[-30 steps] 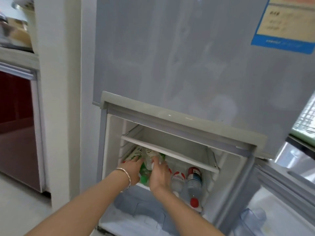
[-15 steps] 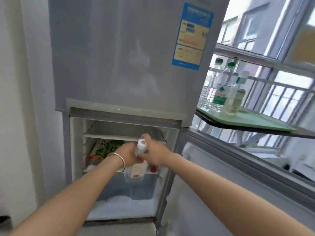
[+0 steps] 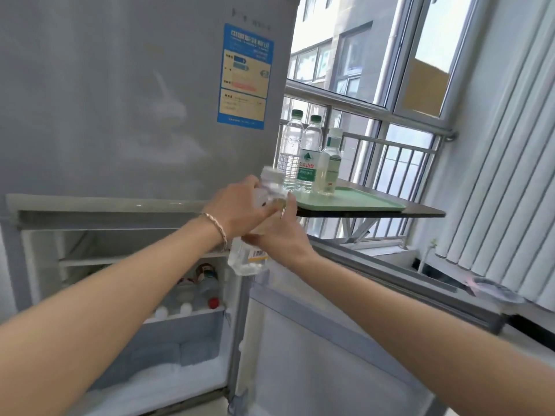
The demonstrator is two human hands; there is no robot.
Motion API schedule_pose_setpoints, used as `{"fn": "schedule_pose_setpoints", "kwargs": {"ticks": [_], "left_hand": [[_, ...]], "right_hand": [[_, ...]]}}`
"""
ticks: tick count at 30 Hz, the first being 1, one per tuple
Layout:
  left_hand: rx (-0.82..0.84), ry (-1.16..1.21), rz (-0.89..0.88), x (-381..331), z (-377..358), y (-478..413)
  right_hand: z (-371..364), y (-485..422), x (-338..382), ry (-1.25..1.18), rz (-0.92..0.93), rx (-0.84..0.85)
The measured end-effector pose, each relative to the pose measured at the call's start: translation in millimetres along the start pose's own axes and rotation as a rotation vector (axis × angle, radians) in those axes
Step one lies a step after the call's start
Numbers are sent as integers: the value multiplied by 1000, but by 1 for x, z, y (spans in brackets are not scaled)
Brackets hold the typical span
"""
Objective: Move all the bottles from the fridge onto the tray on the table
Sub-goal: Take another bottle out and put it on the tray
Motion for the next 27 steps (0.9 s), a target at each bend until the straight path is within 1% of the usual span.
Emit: {"fn": "schedule_pose_setpoints", "kwargs": {"ticks": [2,4,6,8,11,14,17,21,26,27], "left_hand": [[-154,120,-39,-20,13,-19],[-246,392,-40,-34,23,-44],[-256,693,5,-42,26,-69],[-198,830,76,-45,13,-94],[-34,842,178,-45,-20,-117],[90,862,225,-42,-55,-128],[94,875,214,-36,-80,-137],[82,848,168,-29,-97,-145],[79,791,134,-25,-98,-143],[71,760,123,-24,-98,-140]], "right_hand": [[31,-10,22,82,144,-116],[62,-27,38,190,250,-238],[91,-52,40,131,213,-340],[109,-85,33,56,168,-400],[112,-128,16,82,98,-417],[100,-159,-8,31,22,-389],[87,-184,-28,9,-6,-380],[83,-203,-34,-41,-20,-376],[79,-210,-35,97,-25,-294],[80,-208,-35,117,-28,-313]]}}
Point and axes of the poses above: each hand's wrist, its own y-axis away from the middle knuckle, its own z-axis out of the back of the hand, x = y × z, the point moved 3 cm from there along -y, towards the middle knuckle, and after that the axes turned 6 degrees about -z, right-handed, at the moved point
